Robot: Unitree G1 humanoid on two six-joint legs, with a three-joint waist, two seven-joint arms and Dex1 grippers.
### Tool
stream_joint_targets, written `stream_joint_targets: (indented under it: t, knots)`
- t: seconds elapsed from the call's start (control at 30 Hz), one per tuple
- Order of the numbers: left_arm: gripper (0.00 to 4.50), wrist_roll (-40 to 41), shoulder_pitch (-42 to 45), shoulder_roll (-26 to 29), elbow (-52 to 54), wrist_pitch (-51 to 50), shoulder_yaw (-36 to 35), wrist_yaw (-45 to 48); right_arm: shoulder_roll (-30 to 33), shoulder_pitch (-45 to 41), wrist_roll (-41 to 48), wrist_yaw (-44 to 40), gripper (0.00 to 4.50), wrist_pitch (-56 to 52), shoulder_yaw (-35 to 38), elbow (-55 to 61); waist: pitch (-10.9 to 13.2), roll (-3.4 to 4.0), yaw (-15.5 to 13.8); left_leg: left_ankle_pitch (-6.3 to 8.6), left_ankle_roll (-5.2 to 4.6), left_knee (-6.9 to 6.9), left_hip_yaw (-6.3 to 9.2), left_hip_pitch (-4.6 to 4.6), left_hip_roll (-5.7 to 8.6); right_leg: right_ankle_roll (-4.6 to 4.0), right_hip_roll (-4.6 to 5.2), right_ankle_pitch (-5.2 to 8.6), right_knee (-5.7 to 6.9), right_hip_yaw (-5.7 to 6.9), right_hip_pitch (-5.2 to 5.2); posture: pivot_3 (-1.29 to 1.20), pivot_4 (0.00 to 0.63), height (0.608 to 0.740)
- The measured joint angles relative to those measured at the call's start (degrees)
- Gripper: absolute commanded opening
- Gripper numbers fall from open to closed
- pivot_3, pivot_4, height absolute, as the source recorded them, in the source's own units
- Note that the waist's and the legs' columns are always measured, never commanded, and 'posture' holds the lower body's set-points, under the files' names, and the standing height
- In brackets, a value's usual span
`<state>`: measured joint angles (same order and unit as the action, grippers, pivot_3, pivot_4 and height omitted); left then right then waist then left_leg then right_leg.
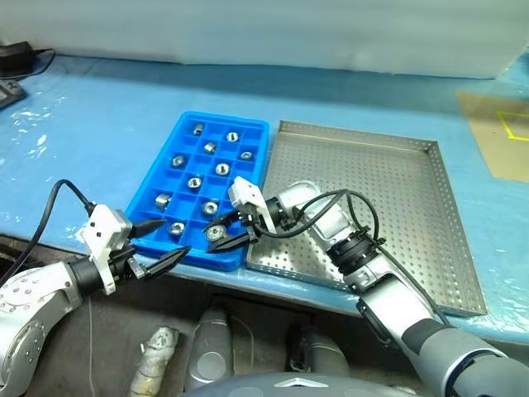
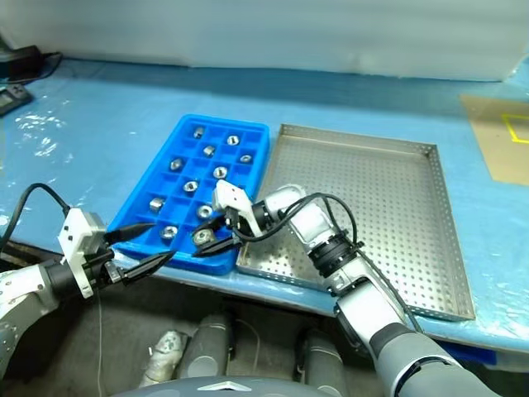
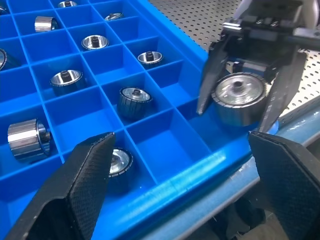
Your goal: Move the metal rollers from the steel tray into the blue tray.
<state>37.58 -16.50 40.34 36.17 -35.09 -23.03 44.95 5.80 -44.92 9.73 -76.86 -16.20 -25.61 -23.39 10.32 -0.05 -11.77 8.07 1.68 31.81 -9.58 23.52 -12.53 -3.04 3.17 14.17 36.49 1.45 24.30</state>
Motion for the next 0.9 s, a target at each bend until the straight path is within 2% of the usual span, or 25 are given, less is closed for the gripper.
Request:
stream_joint_targets:
  t: [0.13, 0.37, 0.67, 0.77, 0.9]
  knots:
    - [4.5, 0.67, -1.55, -0.38, 1.45, -0.45, 0.0, -1.44, -0.6, -1.25, -1.21, 0.53, 1.8, 3.55, 0.04, -3.26, 0.0, 0.0, -0.45, 0.0, 0.0, -0.03, 0.0, -0.02, 0.0, 0.01, 0.0, 0.0, -0.03, 0.0, -0.01, 0.47, 0.15, 0.74]
    - [4.5, 1.24, 0.0, -0.27, 1.29, -0.41, 0.64, -1.77, 0.75, -1.12, -0.75, -1.72, 4.14, 4.66, 0.25, -3.3, -0.01, 0.0, -0.96, 0.0, 0.01, -0.04, 0.02, -0.07, 0.01, 0.03, -0.01, 0.01, 0.0, -0.02, -0.05, 0.41, 0.15, 0.74]
    - [4.5, -0.1, 9.16, 0.4, -5.24, 1.04, 5.88, 0.19, 2.21, -1.26, -1.07, 3.98, 4.14, 3.71, 3.03, -3.25, -0.03, -0.01, -0.06, -0.07, 0.13, -0.01, -0.03, -0.15, 0.05, 0.02, -0.02, -0.01, 0.15, -0.05, -0.06, 0.28, 0.15, 0.74]
    - [4.5, -0.97, 14.21, -0.36, -8.8, 2.12, 8.5, 0.65, 2.93, -1.62, -0.66, 8.52, 4.14, 2.96, 6.85, -2.47, -0.02, 0.0, 0.15, -0.13, 0.21, 0.0, -0.22, -0.14, 0.06, 0.02, -0.04, -0.02, 0.21, -0.04, -0.04, 0.25, 0.15, 0.74]
    - [4.5, -3.63, 26.8, -4.46, -17.25, 5.24, 12.33, -0.6, 3.35, -2.9, 1.24, 17.87, 4.14, 0.64, 15.19, 1.02, -0.06, -0.03, 0.55, -0.26, 0.43, 0.16, -0.33, -0.22, 0.19, 0.02, -0.1, -0.04, 0.29, -0.05, -0.16, 0.21, 0.15, 0.74]
